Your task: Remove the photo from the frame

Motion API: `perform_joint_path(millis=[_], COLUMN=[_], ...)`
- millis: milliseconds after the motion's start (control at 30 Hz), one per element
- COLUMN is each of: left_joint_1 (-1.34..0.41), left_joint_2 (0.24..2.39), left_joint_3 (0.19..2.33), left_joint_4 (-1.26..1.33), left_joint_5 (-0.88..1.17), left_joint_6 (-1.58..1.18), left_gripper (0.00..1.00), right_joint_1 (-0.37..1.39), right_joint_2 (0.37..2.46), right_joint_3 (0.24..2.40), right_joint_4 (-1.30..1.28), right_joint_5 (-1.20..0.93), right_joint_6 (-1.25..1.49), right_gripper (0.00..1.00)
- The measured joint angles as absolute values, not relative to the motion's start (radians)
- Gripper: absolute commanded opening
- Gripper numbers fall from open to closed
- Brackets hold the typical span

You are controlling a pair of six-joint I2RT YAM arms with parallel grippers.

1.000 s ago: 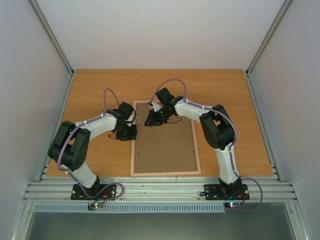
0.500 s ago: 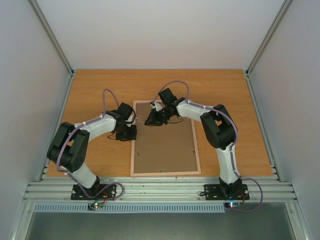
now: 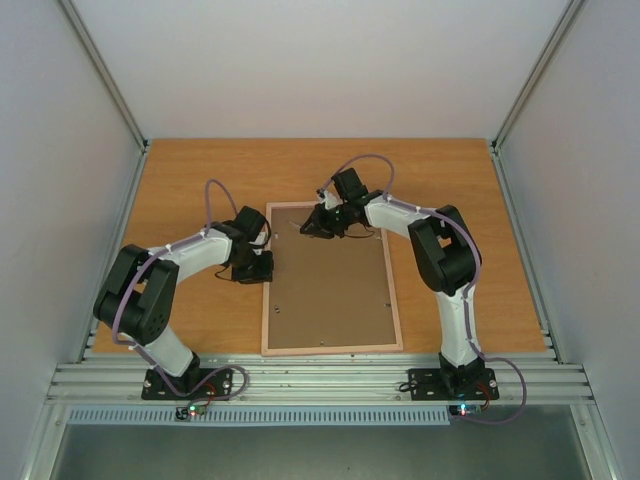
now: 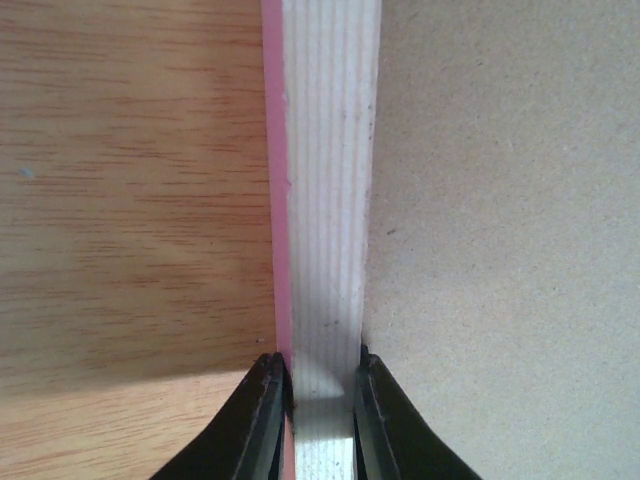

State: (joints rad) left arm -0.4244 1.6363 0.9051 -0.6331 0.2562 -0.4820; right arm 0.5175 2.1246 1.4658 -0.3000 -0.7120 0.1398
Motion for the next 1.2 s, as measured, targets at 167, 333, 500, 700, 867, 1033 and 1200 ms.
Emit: perform_joint_path(millis=[167,333,500,700,867,1033,1200], left_joint_1=[-0.424,-0.424,-0.427,-0.428,-0.427,-0.41,-0.38], left_joint_2=[1.636,1.636,1.627,1.593,1.569,1.534,1.484], left_joint_3=[0.905,0.905,0.896,0.862,0.839,0.802,0.76], left_joint_4=[-0.634,-0.635,-0.633,-0.633,-0.631,-0.616,-0.613], left_joint_5=[0.257,0.257,0.254,0.251,0.239,0.237,0.218], left_joint_6=[-0.482,-0.487,-0.508,-0.546,-0.582,-0.638,-0.73], left_gripper=[0.07,0.04,0.02,0.0,0.01,0.01,0.0], right_joint_1=[0.504,0.503,0.486,0.464,0.456,0.452,0.452], right_joint_2=[2.125,2.108,2.038,1.927,1.843,1.774,1.712], right_joint_3=[1.466,1.458,1.403,1.354,1.306,1.231,1.172], right_joint_4=[-0.299,-0.304,-0.315,-0.358,-0.382,-0.405,-0.415], right_joint_5=[-0.701,-0.68,-0.664,-0.614,-0.574,-0.54,-0.514], right_joint_6=[0.138,0.124,0.102,0.037,-0.006,-0.028,-0.044], right_gripper=[0.01,0.01,0.01,0.01,0.01,0.01,0.01])
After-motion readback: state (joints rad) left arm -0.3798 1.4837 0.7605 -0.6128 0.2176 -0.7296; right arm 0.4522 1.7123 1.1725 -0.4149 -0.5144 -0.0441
